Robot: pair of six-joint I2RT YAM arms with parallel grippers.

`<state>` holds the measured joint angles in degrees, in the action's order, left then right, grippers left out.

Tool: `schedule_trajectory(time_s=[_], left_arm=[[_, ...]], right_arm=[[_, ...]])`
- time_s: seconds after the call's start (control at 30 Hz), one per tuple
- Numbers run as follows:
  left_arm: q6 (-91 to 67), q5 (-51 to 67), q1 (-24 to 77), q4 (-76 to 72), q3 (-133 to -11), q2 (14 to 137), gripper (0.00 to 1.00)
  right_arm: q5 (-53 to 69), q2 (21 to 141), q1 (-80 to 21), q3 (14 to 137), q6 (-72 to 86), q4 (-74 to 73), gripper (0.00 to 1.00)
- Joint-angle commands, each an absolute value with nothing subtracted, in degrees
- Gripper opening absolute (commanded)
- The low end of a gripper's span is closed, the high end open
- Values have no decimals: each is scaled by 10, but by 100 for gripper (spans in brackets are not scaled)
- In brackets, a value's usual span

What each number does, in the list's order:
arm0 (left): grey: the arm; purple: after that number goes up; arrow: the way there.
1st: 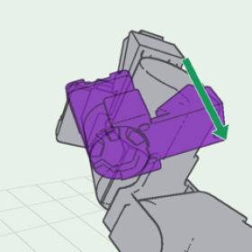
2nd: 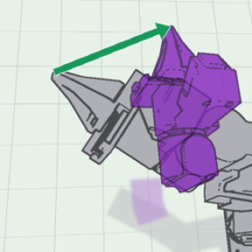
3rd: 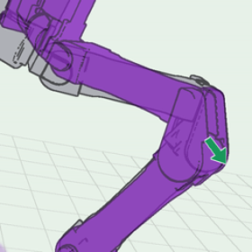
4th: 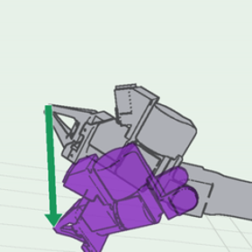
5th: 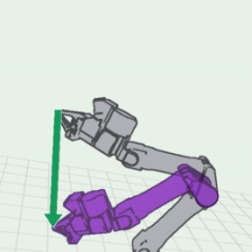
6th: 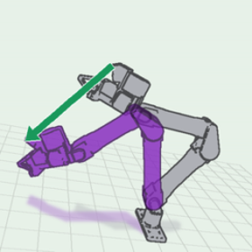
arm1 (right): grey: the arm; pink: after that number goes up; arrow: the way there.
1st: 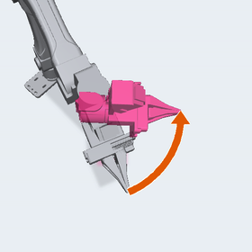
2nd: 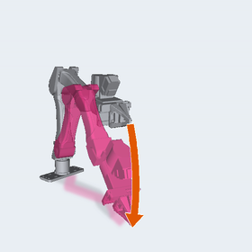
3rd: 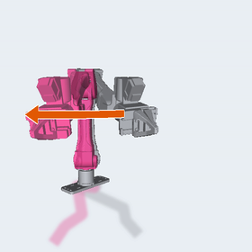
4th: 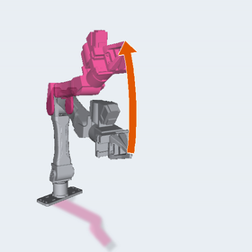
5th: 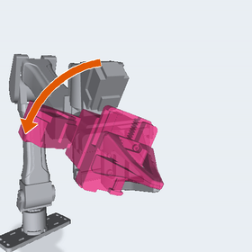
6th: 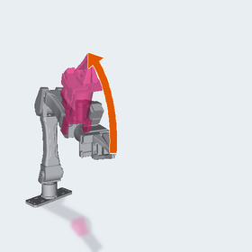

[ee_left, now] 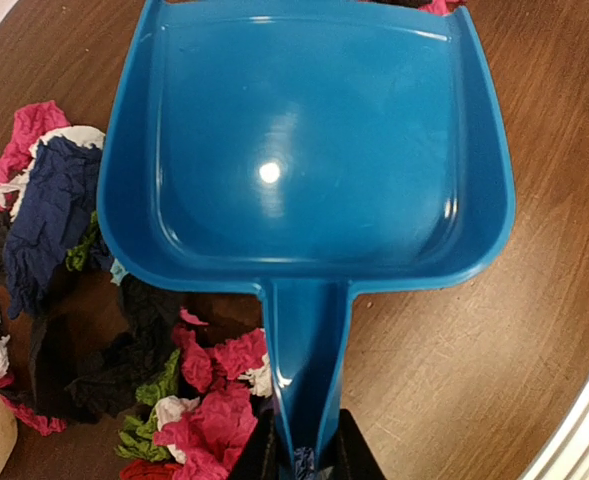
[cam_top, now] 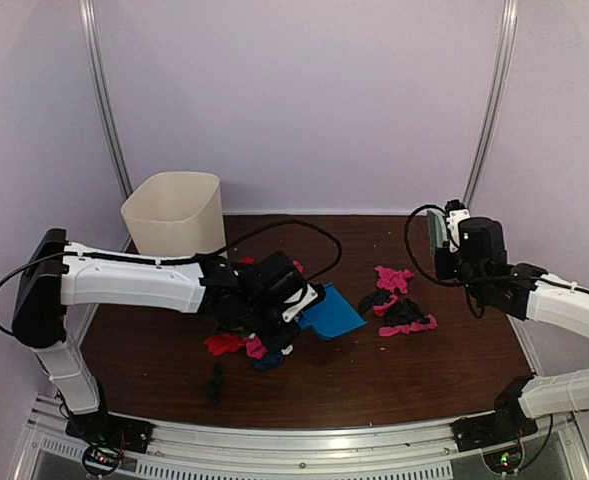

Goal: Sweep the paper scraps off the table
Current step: Sweep the paper scraps into the dustpan.

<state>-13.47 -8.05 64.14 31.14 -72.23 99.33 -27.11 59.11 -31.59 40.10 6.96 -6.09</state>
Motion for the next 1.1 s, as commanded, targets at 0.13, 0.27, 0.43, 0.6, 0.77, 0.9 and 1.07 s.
schedule_trajectory(time_s=[0.13, 0.27, 0.43, 0.6, 0.77, 0.9, 1.07], left_arm=[[-92, -65, 643, 390, -822, 1080, 0], [-80, -59, 637, 417, -871, 1127, 0], [-74, -53, 625, 434, -910, 1168, 0], [-73, -36, 598, 432, -910, 1181, 0], [-58, -27, 590, 430, -908, 1189, 0], [-55, -21, 586, 429, -907, 1198, 0], [-52, -11, 583, 422, -904, 1201, 0]], right_arm=[[-221, 680, -276, 402, -34, 23, 0], [-196, 737, -268, 412, -54, 43, 0], [-165, 799, -259, 432, -79, 60, 0], [-124, 850, -256, 458, -98, 56, 0], [-60, 882, -256, 475, -110, 37, 0], [-21, 890, -256, 485, -117, 15, 0], [32, 874, -257, 483, -109, 4, 0]])
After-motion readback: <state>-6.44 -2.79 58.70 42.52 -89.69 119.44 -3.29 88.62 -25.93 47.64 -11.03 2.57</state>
